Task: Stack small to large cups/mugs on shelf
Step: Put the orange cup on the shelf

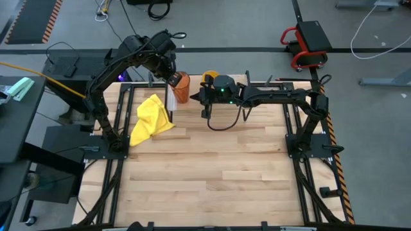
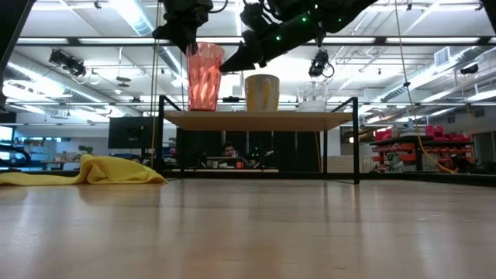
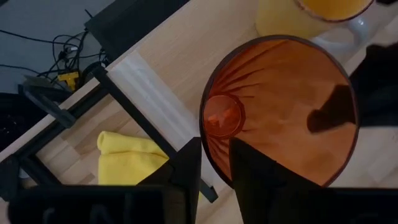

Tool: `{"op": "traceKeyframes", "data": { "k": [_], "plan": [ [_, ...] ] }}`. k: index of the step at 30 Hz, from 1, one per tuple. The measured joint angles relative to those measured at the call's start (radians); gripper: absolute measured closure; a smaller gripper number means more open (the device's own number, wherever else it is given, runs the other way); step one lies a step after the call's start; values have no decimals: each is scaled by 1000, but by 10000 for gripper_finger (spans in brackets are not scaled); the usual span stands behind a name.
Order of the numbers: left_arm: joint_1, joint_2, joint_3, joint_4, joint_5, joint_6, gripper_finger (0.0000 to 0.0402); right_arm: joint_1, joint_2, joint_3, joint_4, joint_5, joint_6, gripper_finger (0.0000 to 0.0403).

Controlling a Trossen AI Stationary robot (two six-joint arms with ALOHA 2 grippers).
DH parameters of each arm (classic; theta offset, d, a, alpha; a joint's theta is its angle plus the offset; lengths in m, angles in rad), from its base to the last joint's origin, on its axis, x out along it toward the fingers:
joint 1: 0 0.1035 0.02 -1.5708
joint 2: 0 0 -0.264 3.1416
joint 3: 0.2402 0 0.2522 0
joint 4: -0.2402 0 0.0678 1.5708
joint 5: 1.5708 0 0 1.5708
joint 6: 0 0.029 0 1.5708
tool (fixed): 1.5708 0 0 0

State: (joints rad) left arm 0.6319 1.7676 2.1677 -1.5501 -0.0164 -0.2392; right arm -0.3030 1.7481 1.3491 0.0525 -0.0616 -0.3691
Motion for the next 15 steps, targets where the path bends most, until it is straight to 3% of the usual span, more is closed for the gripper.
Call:
{"op": "traceKeyframes", "data": {
  "k": [15],
  "plan": [
    [0,0,0,36,-2,0,310,20,0,0,78,1,-8,400]
  ]
}}
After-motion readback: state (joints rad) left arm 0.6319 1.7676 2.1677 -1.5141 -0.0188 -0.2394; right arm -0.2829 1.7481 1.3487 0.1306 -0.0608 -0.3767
